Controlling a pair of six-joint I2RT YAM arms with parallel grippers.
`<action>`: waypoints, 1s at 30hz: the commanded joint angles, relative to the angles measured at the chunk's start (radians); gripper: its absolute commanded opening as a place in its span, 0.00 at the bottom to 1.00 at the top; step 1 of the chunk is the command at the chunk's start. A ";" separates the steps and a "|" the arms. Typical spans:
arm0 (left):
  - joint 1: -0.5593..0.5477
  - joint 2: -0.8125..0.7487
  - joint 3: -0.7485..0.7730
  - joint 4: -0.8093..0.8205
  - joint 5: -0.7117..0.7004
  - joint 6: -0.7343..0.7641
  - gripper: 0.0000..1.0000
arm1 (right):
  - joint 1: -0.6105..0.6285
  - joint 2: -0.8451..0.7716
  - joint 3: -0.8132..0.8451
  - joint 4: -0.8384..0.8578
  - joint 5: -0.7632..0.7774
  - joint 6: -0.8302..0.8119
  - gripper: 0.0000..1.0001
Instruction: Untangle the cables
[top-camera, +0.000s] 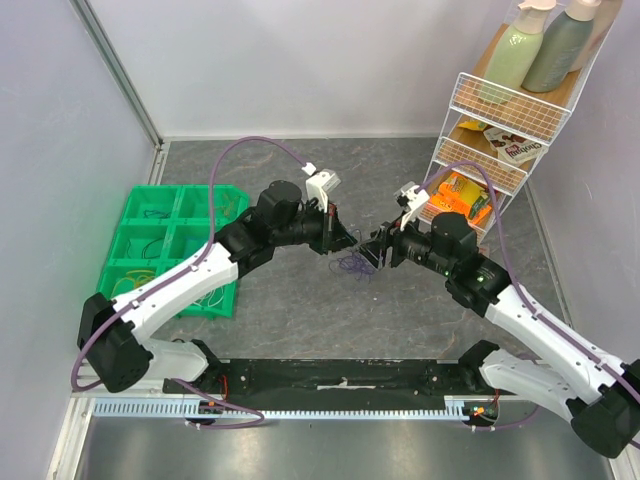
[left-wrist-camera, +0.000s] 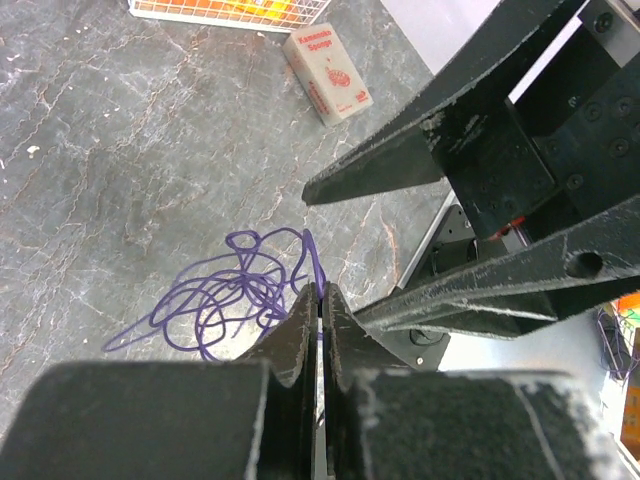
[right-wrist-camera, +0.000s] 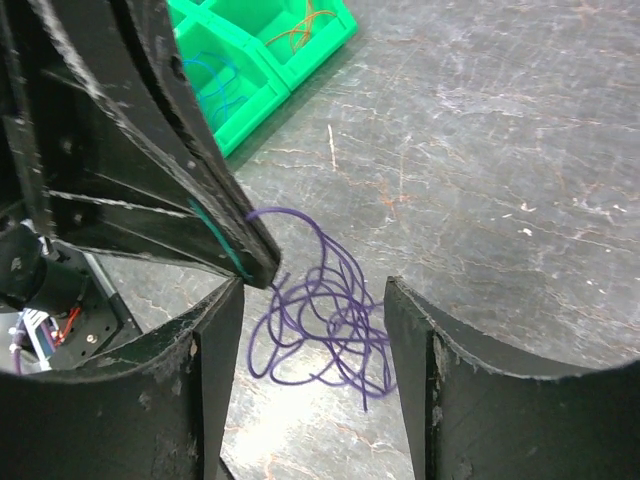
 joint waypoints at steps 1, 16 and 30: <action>-0.005 -0.043 0.034 0.001 0.024 0.044 0.02 | -0.001 -0.039 -0.025 -0.028 0.068 -0.040 0.66; -0.005 -0.067 0.031 0.034 0.113 -0.002 0.02 | 0.016 0.056 -0.087 0.184 0.065 0.031 0.62; -0.005 -0.322 -0.043 -0.036 0.061 -0.012 0.02 | 0.015 0.226 -0.133 0.251 0.743 0.238 0.58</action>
